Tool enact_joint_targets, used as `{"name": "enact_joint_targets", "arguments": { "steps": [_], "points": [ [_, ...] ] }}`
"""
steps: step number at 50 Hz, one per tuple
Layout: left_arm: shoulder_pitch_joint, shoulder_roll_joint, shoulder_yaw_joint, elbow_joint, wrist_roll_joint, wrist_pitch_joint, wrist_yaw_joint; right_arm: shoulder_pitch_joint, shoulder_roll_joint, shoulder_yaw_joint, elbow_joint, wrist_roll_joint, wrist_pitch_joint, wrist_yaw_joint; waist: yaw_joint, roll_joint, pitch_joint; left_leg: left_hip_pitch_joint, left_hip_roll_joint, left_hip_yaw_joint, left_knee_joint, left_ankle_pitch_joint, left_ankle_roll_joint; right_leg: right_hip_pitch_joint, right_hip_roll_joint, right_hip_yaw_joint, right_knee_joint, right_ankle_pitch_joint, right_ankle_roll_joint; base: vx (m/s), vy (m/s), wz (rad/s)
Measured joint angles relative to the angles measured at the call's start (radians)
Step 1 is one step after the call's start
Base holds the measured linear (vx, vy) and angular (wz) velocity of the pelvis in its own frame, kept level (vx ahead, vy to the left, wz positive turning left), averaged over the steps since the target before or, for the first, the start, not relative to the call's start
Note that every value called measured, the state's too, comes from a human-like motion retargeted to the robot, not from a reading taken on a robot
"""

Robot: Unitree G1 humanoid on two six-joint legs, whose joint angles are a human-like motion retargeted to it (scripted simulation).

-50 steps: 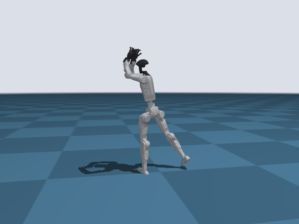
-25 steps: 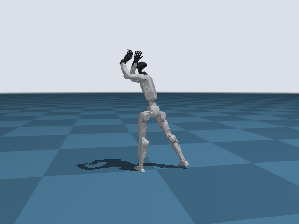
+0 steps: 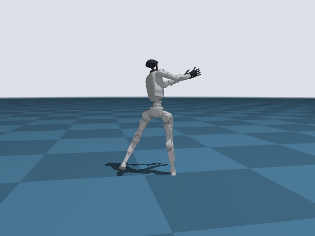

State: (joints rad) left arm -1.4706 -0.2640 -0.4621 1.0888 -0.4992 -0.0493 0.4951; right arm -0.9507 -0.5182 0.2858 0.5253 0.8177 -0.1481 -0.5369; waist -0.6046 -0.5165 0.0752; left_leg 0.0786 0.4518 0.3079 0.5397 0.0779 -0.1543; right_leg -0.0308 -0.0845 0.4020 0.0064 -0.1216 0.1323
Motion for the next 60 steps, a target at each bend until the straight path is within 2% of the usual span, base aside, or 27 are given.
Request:
{"name": "enact_joint_targets", "arguments": {
  "steps": [2, 4, 8, 11, 14, 18, 22, 29, 35, 40, 42, 47, 52, 55, 60],
  "points": [
    [-0.202, 0.055, -0.013, -0.079, -0.094, -0.045, -0.014, -0.167, -0.061, -0.063, -0.077, -0.102, -0.027, -0.03, -0.049, 0.049, -0.077, 0.064, -0.051, -0.101, -0.004, 0.082, -0.009, 0.023, 0.025, 0.116, -0.018, 0.016, 0.015, 0.4, -0.19, -3.29],
    [-0.407, 0.092, -0.057, -0.125, -0.017, -0.041, -0.05, -0.307, -0.169, -0.091, -0.163, -0.223, -0.046, -0.095, -0.022, 0.131, -0.115, 0.09, -0.116, -0.22, -0.002, 0.156, -0.021, 0.029, 0.038, 0.217, -0.042, 0.035, 0.036, 0.41, -0.13, -2.87],
    [-0.729, 0.139, -0.147, -0.24, 0.018, -0.13, -0.024, -0.58, -0.336, -0.084, -0.315, -0.495, -0.044, -0.299, 0.037, 0.24, -0.132, 0.122, -0.257, -0.438, -0.019, 0.285, -0.1, 0.032, 0.035, 0.368, -0.089, 0.062, 0.095, 0.36, -0.02, -2.03],
    [-0.851, 0.151, -0.127, -0.345, 0.091, -0.177, 0.021, -0.71, -0.421, -0.066, -0.444, -0.593, -0.039, -0.343, 0.054, 0.309, -0.143, 0.143, -0.356, -0.509, -0.056, 0.356, -0.107, 0.04, -0.009, 0.409, -0.091, 0.033, 0.129, 0.41, 0.2, -0.81],
    [-0.888, 0.161, -0.088, -0.47, 0.165, -0.203, 0.069, -0.777, -0.491, -0.026, -0.555, -0.667, -0.024, -0.334, 0.061, 0.386, -0.134, 0.164, -0.38, -0.516, -0.091, 0.396, -0.107, 0.058, -0.016, 0.412, -0.09, 0.007, 0.13, 0.38, 0.15, -0.19],
    [-0.843, 0.201, -0.095, -0.615, 0.225, -0.217, 0.127, -0.784, -0.538, 0.023, -0.662, -0.742, 0.0, -0.302, 0.064, 0.468, -0.12, 0.159, -0.37, -0.462, -0.108, 0.416, -0.107, 0.049, -0.018, 0.414, -0.091, -0.004, 0.13, 0.11, 0.04, -0.05],
    [-0.771, 0.254, -0.132, -0.707, 0.248, -0.21, 0.165, -0.731, -0.54, 0.017, -0.725, -0.758, 0.005, -0.267, 0.088, 0.519, -0.099, 0.126, -0.335, -0.411, -0.088, 0.402, -0.107, 0.014, -0.006, 0.421, -0.094, 0.006, 0.128, -0.06, -0.07, 0.01],
    [-0.685, 0.289, -0.199, -0.706, 0.251, -0.185, 0.175, -0.598, -0.519, -0.022, -0.721, -0.743, 0.002, -0.248, 0.141, 0.531, -0.024, 0.075, -0.242, -0.4, -0.047, 0.34, -0.103, -0.01, 0.047, 0.368, -0.094, 0.027, 0.11, -0.09, -0.11, 0.41],
    [-0.622, 0.301, -0.229, -0.672, 0.217, -0.19, 0.142, -0.524, -0.499, -0.015, -0.683, -0.734, -0.004, -0.264, 0.157, 0.499, 0.029, 0.035, -0.191, -0.326, -0.057, 0.265, -0.076, -0.029, 0.028, 0.274, -0.094, 0.027, 0.13, -0.11, -0.01, 0.83],
    [-0.567, 0.31, -0.237, -0.661, 0.204, -0.196, 0.112, -0.468, -0.453, -0.027, -0.654, -0.737, -0.017, -0.295, 0.17, 0.498, 0.063, 0.012, -0.141, -0.191, -0.084, 0.186, -0.048, -0.045, -0.002, 0.18, -0.094, 0.018, 0.13, -0.12, 0.03, 1.03],
    [-0.536, 0.321, -0.248, -0.648, 0.22, -0.172, 0.094, -0.427, -0.413, -0.044, -0.64, -0.729, -0.02, -0.299, 0.172, 0.501, 0.067, 0.004, -0.126, -0.123, -0.097, 0.157, -0.033, -0.049, -0.018, 0.14, -0.094, 0.013, 0.122, -0.12, 0.06, 1.14],
    [-0.384, 0.331, -0.263, -0.635, 0.145, -0.18, 0.031, -0.251, -0.275, -0.126, -0.623, -0.697, -0.047, -0.308, 0.166, 0.514, 0.053, -0.002, -0.094, 0.078, -0.141, 0.086, 0.009, -0.045, -0.058, 0.024, -0.094, 0.002, 0.106, -0.1, 0.07, 1.33],
    [-0.222, 0.283, -0.286, -0.598, 0.101, -0.175, 0.067, -0.076, -0.205, -0.169, -0.604, -0.632, -0.048, -0.239, 0.177, 0.534, 0.051, -0.004, -0.101, 0.266, -0.21, -0.005, 0.055, -0.035, -0.105, -0.116, -0.084, -0.012, 0.1, -0.1, 0.13, 1.58],
    [-0.104, 0.249, -0.283, -0.575, 0.089, -0.176, 0.079, 0.028, -0.144, -0.178, -0.589, -0.577, -0.059, -0.201, 0.183, 0.542, 0.054, -0.01, -0.116, 0.317, -0.261, -0.064, 0.063, -0.033, -0.123, -0.203, -0.058, -0.032, 0.092, -0.11, 0.17, 1.6],
    [0.12, 0.204, -0.227, -0.511, 0.127, -0.154, 0.061, 0.171, 0.023, -0.17, -0.515, -0.557, -0.054, -0.178, 0.208, 0.55, 0.076, -0.038, -0.131, 0.284, -0.323, -0.157, 0.067, -0.037, -0.135, -0.322, 0.003, -0.07, 0.06, -0.11, 0.21, 1.32]
  ]
}}
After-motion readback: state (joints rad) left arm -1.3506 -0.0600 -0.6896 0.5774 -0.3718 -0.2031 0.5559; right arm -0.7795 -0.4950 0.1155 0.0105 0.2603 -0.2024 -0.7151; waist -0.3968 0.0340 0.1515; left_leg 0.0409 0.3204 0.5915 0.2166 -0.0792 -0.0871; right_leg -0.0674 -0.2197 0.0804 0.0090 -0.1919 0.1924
